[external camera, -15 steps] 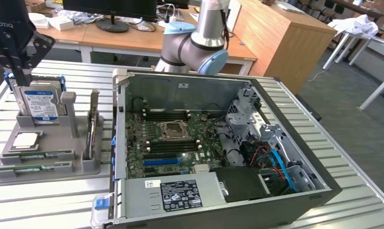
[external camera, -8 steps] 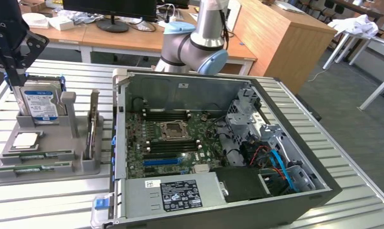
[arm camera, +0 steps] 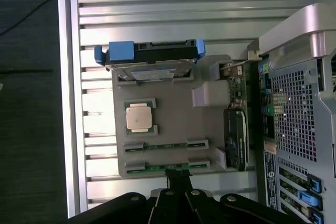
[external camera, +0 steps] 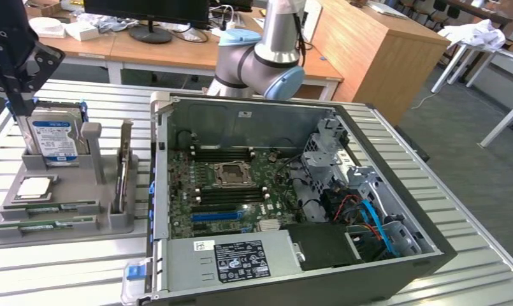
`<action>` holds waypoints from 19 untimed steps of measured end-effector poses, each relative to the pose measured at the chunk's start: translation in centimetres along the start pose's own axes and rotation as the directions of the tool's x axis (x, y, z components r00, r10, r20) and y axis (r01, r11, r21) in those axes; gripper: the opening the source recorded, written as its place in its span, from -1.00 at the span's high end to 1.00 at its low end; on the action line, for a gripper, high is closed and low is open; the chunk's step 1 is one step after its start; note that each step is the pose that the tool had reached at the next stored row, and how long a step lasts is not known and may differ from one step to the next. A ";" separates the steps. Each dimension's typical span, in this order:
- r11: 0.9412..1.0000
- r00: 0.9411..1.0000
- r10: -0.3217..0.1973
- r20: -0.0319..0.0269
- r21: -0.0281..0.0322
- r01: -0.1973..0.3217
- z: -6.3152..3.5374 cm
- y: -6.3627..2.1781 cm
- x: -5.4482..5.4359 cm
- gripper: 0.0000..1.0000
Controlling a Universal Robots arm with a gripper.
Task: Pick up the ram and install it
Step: 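Reach for the ram, then pick up the ram and move it above insertion slot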
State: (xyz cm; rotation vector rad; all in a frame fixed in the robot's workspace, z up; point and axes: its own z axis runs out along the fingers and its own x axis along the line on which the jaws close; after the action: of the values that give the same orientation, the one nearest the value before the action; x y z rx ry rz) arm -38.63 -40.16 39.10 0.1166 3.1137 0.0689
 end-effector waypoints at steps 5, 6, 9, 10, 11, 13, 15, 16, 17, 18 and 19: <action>1.000 1.000 0.000 0.000 0.000 0.000 -0.02 -0.45 0.0 0.80; 1.000 1.000 0.000 0.000 0.000 0.000 -0.02 -0.46 0.0 0.80; 1.000 1.000 0.000 0.000 0.000 0.000 -0.02 -0.46 0.0 0.80; 1.000 1.000 0.000 0.000 0.000 0.000 -0.02 -0.46 0.0 0.80; 1.000 1.000 0.000 0.000 0.000 0.000 -0.02 -0.46 0.0 0.80; 1.000 1.000 0.000 0.000 0.000 0.000 -0.02 -0.46 0.0 0.80; 1.000 1.000 0.000 0.000 0.000 0.000 -0.02 -0.46 0.0 0.80; 1.000 1.000 0.000 0.000 0.000 0.000 -0.02 -0.46 0.0 0.80; 1.000 1.000 -0.001 0.000 0.000 0.001 -0.02 -0.46 0.0 0.80; 1.000 1.000 -0.002 0.000 0.000 0.002 -0.02 -0.46 0.0 0.80; 1.000 1.000 -0.003 0.000 0.000 0.003 -0.02 -0.46 0.0 0.80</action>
State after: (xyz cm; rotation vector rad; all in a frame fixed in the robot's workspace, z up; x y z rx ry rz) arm -38.63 -40.62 39.10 0.1112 3.1140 0.0689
